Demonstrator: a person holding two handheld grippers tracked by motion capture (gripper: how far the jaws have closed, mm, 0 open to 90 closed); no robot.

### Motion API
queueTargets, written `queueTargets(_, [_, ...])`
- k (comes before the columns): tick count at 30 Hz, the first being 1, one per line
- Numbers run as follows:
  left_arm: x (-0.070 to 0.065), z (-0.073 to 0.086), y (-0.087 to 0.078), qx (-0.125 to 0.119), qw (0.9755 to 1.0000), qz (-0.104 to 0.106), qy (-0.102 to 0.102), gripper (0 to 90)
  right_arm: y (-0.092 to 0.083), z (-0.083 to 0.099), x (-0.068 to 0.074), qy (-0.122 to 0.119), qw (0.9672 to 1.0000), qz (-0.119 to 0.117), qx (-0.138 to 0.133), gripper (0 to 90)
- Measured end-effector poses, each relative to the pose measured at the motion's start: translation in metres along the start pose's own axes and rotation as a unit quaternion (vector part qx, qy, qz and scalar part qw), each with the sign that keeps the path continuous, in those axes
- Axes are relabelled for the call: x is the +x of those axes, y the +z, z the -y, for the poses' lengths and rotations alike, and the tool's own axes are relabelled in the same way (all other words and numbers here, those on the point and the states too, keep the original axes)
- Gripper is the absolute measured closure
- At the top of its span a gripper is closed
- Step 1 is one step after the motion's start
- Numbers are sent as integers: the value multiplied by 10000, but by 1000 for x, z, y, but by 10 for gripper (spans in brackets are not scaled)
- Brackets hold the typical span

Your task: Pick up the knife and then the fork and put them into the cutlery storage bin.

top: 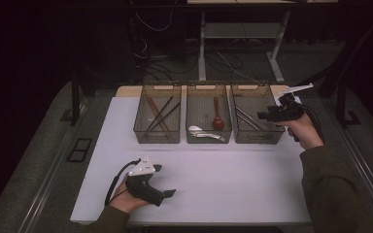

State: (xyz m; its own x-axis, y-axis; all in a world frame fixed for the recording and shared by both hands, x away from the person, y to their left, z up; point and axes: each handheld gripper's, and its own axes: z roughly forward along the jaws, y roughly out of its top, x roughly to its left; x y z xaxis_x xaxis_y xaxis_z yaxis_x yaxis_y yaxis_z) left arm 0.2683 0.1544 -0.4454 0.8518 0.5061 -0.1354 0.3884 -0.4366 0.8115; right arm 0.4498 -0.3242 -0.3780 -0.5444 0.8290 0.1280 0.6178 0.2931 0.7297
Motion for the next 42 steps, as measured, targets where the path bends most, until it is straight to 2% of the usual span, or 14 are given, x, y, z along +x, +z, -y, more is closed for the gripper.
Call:
queueTargets(10, [1,1,-1,-2,10000,-11,-32,0,-19,17,12,-24,9987,-251,-446,270])
queueTargets(16, [0,1,-2,-18,10000,4,-6,0,-30,31,27,-148,9968,-395,-673,208])
queueTargets(18, [0,2,-2,-28,10000,0,-16,0,-34,36,32,-173,9965,-441,-690,200])
queueTargets(25, [0,2,-2,-35,10000,-6,-20,0,-41,51,50,-497,9942,-531,-791,181])
queueTargets(34, [0,2,-3,-49,10000,-6,-17,0,-48,69,63,-618,9921,-641,-884,172])
queueTargets(42, [0,2,-4,-62,10000,-1,-18,0,-51,90,73,-715,9913,-722,-831,158])
